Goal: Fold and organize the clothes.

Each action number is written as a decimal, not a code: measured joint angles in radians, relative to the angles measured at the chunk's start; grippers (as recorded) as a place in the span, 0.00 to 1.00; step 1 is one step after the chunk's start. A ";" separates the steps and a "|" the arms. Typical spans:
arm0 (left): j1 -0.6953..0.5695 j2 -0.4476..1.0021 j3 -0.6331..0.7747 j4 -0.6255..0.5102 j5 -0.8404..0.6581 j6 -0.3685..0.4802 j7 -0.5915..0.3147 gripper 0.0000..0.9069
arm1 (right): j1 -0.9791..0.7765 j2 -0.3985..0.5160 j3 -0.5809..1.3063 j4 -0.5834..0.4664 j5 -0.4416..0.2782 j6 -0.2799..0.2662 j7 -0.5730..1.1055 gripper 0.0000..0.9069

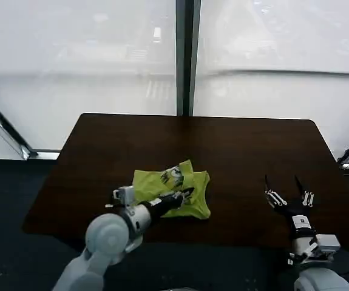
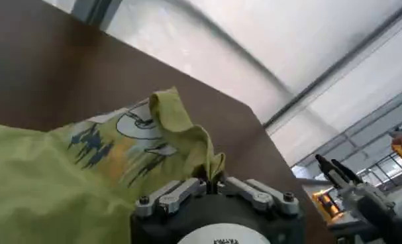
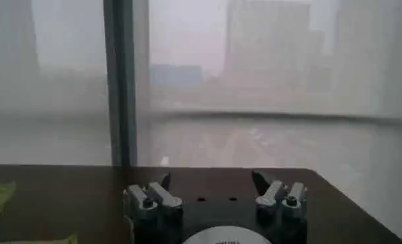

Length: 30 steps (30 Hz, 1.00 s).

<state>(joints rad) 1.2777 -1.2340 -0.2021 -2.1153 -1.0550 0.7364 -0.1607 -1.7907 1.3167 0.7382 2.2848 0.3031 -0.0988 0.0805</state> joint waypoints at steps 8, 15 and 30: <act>-0.002 -0.036 0.027 0.023 0.047 0.000 0.009 0.31 | 0.002 0.006 -0.009 -0.005 -0.012 0.000 0.000 0.97; 0.009 -0.067 0.038 0.029 0.082 0.000 0.031 0.97 | 0.014 -0.008 -0.033 -0.023 -0.030 0.003 -0.002 0.97; 0.014 -0.152 0.083 0.030 0.164 0.000 0.026 0.97 | 0.051 -0.070 -0.145 -0.058 -0.082 0.006 -0.013 0.97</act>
<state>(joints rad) 1.2921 -1.3863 -0.1186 -2.0848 -0.8906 0.7364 -0.1350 -1.7400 1.2464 0.5933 2.2271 0.2210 -0.0927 0.0675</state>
